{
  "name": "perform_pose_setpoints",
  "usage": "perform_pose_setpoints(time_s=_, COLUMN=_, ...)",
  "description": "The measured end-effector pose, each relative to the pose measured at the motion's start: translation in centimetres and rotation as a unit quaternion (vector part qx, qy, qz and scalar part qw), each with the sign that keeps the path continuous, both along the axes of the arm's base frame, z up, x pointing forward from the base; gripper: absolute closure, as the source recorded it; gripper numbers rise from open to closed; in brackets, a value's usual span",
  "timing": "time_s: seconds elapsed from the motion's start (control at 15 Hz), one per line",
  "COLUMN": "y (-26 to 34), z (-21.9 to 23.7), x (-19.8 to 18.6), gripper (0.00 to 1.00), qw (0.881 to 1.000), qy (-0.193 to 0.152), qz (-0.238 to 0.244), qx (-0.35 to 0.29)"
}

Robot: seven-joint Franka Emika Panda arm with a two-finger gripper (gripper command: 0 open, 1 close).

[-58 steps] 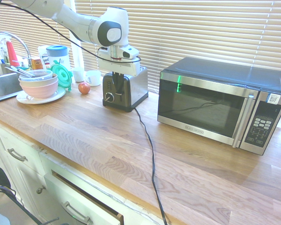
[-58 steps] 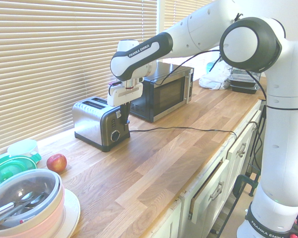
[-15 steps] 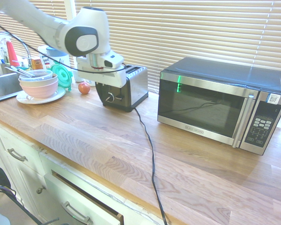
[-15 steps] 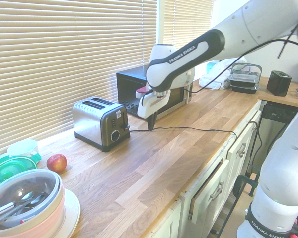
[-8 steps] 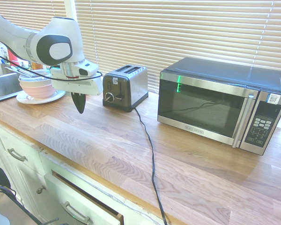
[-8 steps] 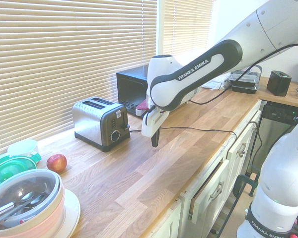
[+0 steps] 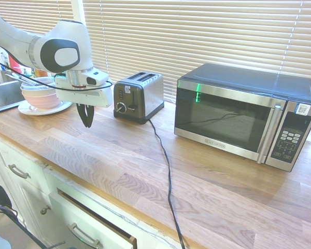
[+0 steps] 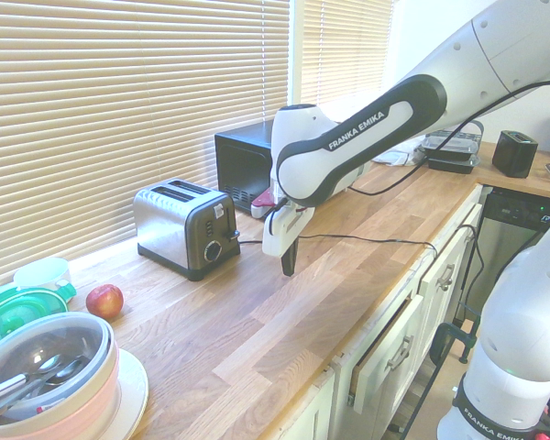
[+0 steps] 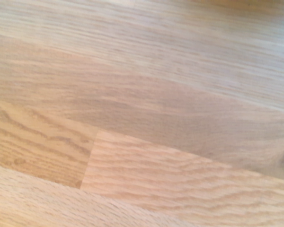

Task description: Press the toaster

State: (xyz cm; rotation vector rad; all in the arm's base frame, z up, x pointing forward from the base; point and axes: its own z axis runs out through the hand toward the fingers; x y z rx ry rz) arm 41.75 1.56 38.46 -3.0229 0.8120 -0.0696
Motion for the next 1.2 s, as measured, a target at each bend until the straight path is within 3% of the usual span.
perform_pose_setpoints(time_s=0.6, y=1.4, z=0.0, x=0.2, gripper=0.0, qw=1.0, qy=0.015, qz=0.006, qx=0.013)
perform_pose_setpoints(time_s=1.2, y=0.8, z=1.1, x=0.8, gripper=0.0, qw=0.999, qy=0.034, qz=-0.031, qx=0.014)
